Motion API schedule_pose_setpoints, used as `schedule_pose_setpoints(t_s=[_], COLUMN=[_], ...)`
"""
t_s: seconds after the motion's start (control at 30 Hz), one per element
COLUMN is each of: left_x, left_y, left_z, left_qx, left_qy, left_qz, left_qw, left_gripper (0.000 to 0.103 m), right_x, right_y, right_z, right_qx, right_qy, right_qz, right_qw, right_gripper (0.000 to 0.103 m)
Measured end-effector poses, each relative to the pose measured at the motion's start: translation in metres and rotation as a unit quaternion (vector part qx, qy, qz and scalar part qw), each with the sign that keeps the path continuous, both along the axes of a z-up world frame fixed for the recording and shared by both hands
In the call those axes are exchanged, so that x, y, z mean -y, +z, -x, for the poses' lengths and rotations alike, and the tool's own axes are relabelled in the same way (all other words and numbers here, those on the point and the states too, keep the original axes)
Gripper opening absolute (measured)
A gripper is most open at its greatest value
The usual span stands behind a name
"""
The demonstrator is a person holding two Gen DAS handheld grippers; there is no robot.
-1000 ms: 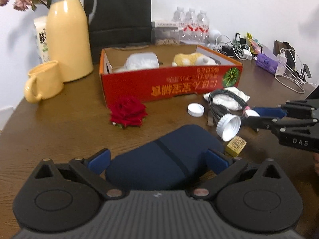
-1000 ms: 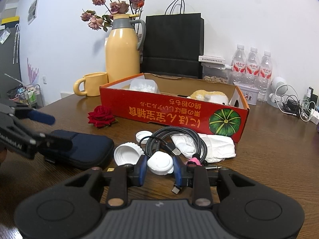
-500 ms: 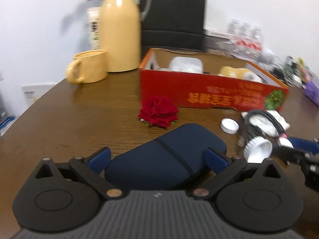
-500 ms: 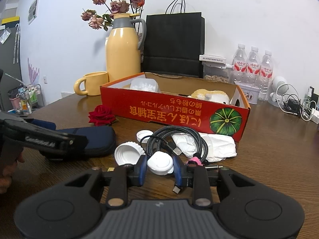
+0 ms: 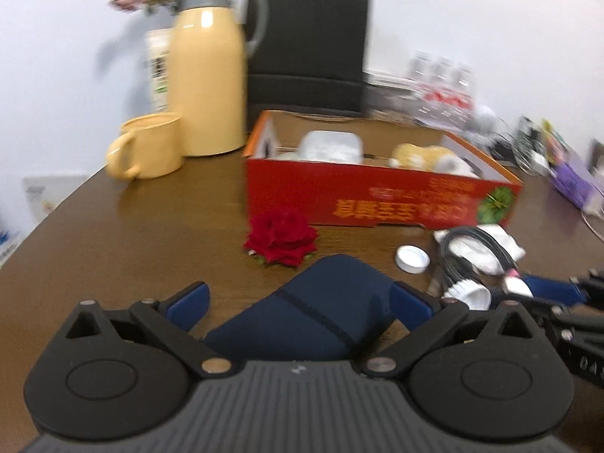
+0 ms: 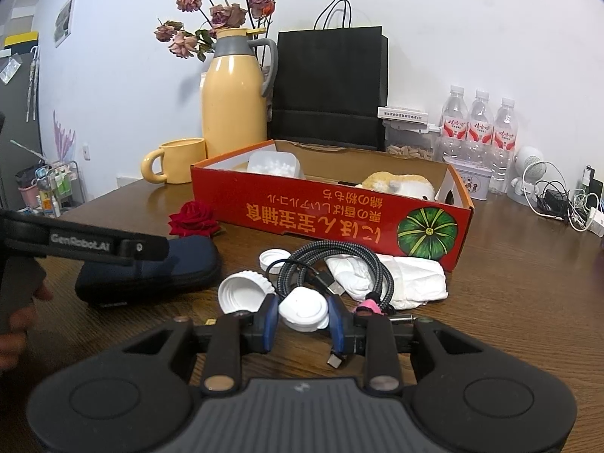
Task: Organize objects
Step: 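Lift the blue case and white cap and carry both toward the box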
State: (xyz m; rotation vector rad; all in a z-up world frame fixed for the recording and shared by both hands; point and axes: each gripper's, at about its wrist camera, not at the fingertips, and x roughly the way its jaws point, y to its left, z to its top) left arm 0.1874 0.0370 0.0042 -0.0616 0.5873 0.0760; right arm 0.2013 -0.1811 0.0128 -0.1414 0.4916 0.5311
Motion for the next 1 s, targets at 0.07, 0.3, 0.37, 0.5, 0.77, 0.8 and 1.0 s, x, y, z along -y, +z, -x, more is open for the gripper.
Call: schedule_pose_setpoints(t_s=[0.07, 0.3, 0.37, 0.5, 0.77, 0.8, 1.0], left_x=[-0.002, 0.000, 0.001, 0.002, -0.006, -0.006, 0.001], left_y=[0.002, -0.006, -0.011, -0.021, -0.025, -0.025, -0.023], left_z=[-0.006, -0.022, -0.028, -0.039, -0.040, -0.039, -0.030], left_qx=[-0.016, -0.060, -0.075, -0.099, -0.105, -0.105, -0.094], left_qy=[-0.030, -0.102, -0.115, -0.122, -0.101, -0.086, -0.027], left_qz=[-0.007, -0.040, -0.042, -0.043, -0.024, -0.022, -0.014], left_qw=[0.9994, 0.9922, 0.9897, 0.9866, 0.9890, 0.9905, 0.9951], left_gripper=[0.103, 0.103, 0.103, 0.103, 0.103, 0.103, 0.090], right_x=[0.000, 0.001, 0.002, 0.002, 0.003, 0.003, 0.003], right_y=[0.000, 0.001, 0.001, 0.001, 0.001, 0.001, 0.001], right_z=[0.000, 0.000, 0.000, 0.000, -0.001, -0.001, -0.001], right_qx=[0.000, 0.000, 0.000, 0.001, 0.000, 0.000, 0.000], right_qy=[0.000, -0.001, -0.001, -0.003, -0.005, -0.005, -0.006], right_qz=[0.000, -0.001, -0.001, -0.001, -0.002, -0.002, -0.002], right_qw=[1.000, 1.000, 1.000, 1.000, 1.000, 1.000, 1.000], right_gripper=[0.027, 0.027, 0.027, 0.027, 0.027, 0.027, 0.028])
